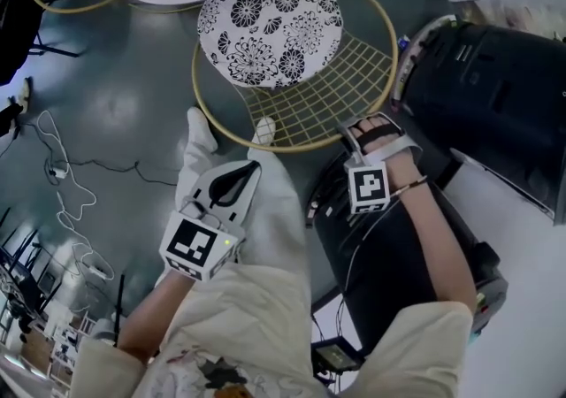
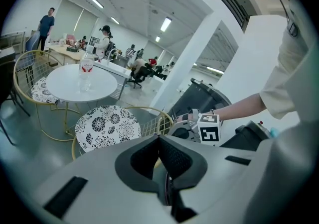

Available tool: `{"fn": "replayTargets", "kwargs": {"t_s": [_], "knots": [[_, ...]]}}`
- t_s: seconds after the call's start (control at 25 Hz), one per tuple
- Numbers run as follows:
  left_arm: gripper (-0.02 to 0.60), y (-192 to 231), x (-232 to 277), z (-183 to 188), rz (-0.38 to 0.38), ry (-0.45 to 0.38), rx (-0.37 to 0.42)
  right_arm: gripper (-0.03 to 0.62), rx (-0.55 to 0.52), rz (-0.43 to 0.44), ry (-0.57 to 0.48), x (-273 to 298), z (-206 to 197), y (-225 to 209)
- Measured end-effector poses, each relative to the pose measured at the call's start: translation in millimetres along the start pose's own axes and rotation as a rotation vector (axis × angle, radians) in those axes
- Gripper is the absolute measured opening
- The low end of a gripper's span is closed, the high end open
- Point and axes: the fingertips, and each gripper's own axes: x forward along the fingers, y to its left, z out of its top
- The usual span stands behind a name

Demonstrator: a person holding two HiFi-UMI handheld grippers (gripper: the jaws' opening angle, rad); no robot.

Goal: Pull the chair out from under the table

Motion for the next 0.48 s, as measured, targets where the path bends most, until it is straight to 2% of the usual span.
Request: {"fn": "replayTargets", "kwargs": {"t_s": [0.2, 0.48], "knots": [[0.002, 36, -5, 19, -0.03, 0.023, -0.02, 0.066, 0.003, 0.079, 0.04, -1, 1, -6], [0.003, 82, -4, 43, -0.064, 0.056, -0.041, 0.066, 0.016, 0.137, 0.075, -1, 2, -14]]}}
